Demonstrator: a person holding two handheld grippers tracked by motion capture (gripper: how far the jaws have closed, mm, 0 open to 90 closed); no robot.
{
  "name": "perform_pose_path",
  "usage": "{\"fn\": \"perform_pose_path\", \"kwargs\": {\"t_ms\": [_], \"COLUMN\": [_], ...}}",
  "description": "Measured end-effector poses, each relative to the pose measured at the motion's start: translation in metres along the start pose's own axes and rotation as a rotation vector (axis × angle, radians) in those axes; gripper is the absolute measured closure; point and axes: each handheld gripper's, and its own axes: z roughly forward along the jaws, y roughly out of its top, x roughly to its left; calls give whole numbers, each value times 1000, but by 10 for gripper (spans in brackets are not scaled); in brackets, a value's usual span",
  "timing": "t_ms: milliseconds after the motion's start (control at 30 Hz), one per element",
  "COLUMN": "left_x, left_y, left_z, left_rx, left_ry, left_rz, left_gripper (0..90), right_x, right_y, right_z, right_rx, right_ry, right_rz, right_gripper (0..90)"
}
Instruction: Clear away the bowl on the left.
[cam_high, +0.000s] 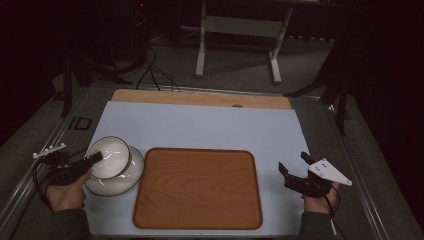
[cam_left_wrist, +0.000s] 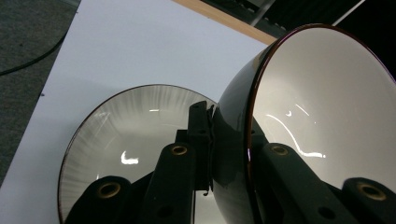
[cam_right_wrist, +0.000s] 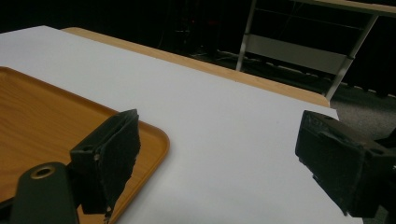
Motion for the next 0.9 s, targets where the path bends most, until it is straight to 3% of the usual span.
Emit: {"fn": "perform_pose_path", "kwargs": {"t_ms": [367, 900], "left_x": [-15, -46], "left_y": [4, 28], "left_z": [5, -1], "left_rx": [14, 7], "left_ry": [-29, -70], "left_rz": [34, 124], "left_gripper": [819, 818], "right_x": [-1, 0], "right_y": [0, 0], "right_z": [0, 1], "right_rx": [-4, 0], "right_ry": [-6, -5], "right_rz": [5, 2], "right_gripper": [136, 136]}}
